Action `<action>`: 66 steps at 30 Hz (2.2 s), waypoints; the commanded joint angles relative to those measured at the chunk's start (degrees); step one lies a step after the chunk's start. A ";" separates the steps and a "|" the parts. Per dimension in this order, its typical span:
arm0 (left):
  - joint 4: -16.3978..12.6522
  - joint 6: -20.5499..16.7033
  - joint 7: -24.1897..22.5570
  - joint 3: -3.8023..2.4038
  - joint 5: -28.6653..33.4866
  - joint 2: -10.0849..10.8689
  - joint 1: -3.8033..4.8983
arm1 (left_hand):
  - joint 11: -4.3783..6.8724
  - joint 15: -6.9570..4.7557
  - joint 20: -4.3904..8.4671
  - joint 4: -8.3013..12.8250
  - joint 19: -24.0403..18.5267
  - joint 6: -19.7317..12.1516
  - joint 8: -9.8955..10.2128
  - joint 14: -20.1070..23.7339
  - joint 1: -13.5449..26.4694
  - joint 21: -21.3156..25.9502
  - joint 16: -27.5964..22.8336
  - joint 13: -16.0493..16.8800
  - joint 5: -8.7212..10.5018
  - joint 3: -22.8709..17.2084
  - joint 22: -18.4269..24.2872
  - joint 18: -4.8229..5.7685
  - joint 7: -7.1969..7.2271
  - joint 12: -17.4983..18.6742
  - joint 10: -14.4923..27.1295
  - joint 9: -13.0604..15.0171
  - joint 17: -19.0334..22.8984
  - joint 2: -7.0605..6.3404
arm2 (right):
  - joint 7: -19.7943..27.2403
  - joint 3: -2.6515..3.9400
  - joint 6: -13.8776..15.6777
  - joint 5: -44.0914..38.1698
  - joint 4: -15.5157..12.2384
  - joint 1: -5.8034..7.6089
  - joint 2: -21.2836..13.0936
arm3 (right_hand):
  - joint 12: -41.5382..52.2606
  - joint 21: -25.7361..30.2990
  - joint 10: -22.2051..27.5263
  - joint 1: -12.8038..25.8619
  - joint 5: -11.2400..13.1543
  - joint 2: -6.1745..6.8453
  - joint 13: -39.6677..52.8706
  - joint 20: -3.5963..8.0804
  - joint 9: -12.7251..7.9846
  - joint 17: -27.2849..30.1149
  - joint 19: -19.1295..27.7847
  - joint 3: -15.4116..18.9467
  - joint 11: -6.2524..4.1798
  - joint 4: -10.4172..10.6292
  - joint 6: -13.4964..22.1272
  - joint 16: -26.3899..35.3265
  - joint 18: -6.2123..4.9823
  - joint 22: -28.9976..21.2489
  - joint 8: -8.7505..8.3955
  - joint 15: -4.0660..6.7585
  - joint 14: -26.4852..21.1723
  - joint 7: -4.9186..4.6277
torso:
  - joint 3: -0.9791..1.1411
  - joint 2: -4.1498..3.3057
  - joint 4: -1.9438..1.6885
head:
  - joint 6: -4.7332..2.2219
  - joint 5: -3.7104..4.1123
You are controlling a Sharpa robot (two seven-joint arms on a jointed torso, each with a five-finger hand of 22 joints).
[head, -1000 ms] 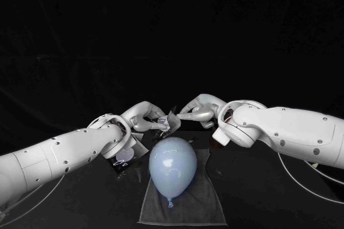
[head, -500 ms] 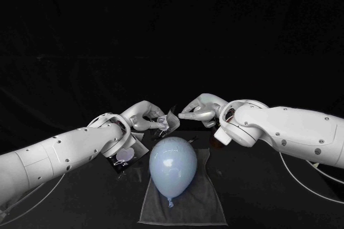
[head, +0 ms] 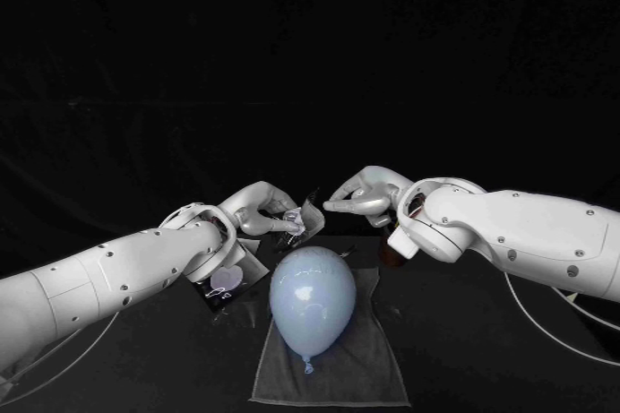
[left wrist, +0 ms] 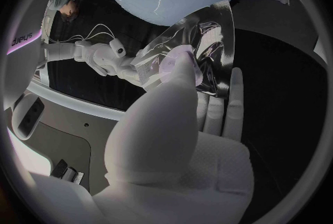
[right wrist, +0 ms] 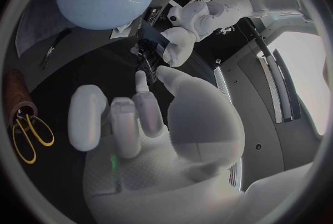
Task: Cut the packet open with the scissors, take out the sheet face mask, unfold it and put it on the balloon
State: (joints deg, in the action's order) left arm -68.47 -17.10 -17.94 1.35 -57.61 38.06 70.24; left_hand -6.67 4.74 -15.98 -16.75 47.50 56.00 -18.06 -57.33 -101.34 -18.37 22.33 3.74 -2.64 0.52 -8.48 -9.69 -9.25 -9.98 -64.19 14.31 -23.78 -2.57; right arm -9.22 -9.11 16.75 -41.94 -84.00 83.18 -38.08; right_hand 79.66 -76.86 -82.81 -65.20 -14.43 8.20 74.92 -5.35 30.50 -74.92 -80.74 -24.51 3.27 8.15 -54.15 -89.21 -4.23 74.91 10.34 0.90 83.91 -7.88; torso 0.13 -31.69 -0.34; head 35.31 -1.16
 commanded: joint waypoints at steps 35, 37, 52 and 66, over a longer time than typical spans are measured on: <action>0.51 2.02 0.05 -0.08 0.59 -0.61 0.16 | -0.48 0.38 -0.02 0.09 0.05 -0.05 0.41 0.18 -0.66 -0.30 -0.44 -0.01 -0.14 -0.51 -0.12 -0.46 -0.42 0.44 0.17 -0.09 -0.07 -0.11 | 1.25 0.08 -2.69 -0.68 0.64 -0.37 1.26 | 0.33 -0.13 -0.38 -0.42 1.81 0.22 5.95 0.03 0.16 -13.51 -0.25 0.14 -0.09 0.22 -0.14 -0.36 0.39 1.41 -0.30 -0.13 5.76 -0.02 | -0.02 0.01 0.00 | 0.30 -0.08; 0.50 2.04 0.04 -0.08 0.62 -0.61 0.16 | -0.48 0.38 -0.02 0.09 0.05 -0.05 0.41 0.18 -0.66 -0.30 -0.44 -0.01 -0.14 -0.51 -0.12 -0.46 -0.42 0.44 0.17 -0.09 -0.07 -0.11 | 1.18 0.08 -2.72 -0.75 0.78 -0.39 1.33 | 0.33 -0.13 -0.38 -0.42 1.81 0.22 5.95 0.03 0.16 -13.51 -0.25 0.14 -0.09 0.22 -0.14 -0.36 0.39 1.41 -0.30 -0.13 5.76 -0.02 | -0.03 0.01 0.00 | 0.33 -0.08; 0.57 2.37 0.15 -0.08 1.06 -0.51 0.16 | -0.53 0.41 -0.02 0.06 0.01 -0.08 0.47 0.21 -0.67 -0.33 -0.49 -0.02 -0.14 -0.55 -0.14 -0.45 -0.47 0.55 0.22 -0.12 -0.08 -0.14 | 1.67 0.07 -2.29 -2.79 0.29 -0.63 0.91 | 0.46 -0.29 -0.44 -2.10 2.21 -0.19 6.16 0.09 0.33 -13.63 -0.38 -0.56 -0.20 -0.66 -0.42 -0.40 0.44 1.68 -0.16 -0.04 5.78 0.08 | -0.01 0.05 0.03 | 0.30 -0.08; 0.93 2.99 0.57 -0.08 1.23 -0.62 0.17 | -0.57 0.44 -0.02 0.05 -0.03 -0.10 0.52 0.22 -0.66 -0.35 -0.53 -0.01 -0.14 -0.60 -0.16 -0.44 -0.53 0.65 0.25 -0.14 -0.09 -0.18 | 3.63 0.07 -0.07 -4.82 -0.64 -0.66 0.25 | 1.19 -0.67 -0.94 -2.39 1.74 0.15 6.84 0.11 0.40 -13.94 -0.66 -0.54 -0.23 -0.92 -0.57 -0.48 0.55 2.11 -0.09 -0.02 5.85 0.12 | 0.00 0.00 0.03 | 0.10 0.01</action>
State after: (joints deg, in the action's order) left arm -67.52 -14.90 -17.29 1.36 -56.95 37.60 70.26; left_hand -6.87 4.94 -15.98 -16.75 47.50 55.75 -17.72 -57.12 -101.55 -18.36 22.11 3.74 -2.63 0.21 -8.57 -9.25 -9.42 -9.49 -63.99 14.14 -23.77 -2.81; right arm -6.97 -9.09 15.67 -45.30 -84.55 82.53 -37.80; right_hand 80.65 -77.16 -83.42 -67.21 -12.54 8.24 74.95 -5.13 30.84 -74.90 -80.94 -25.00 2.87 7.66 -54.32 -89.30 -3.90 74.90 10.34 0.90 83.91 -7.69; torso 0.13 -31.66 -0.30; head 35.45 -1.20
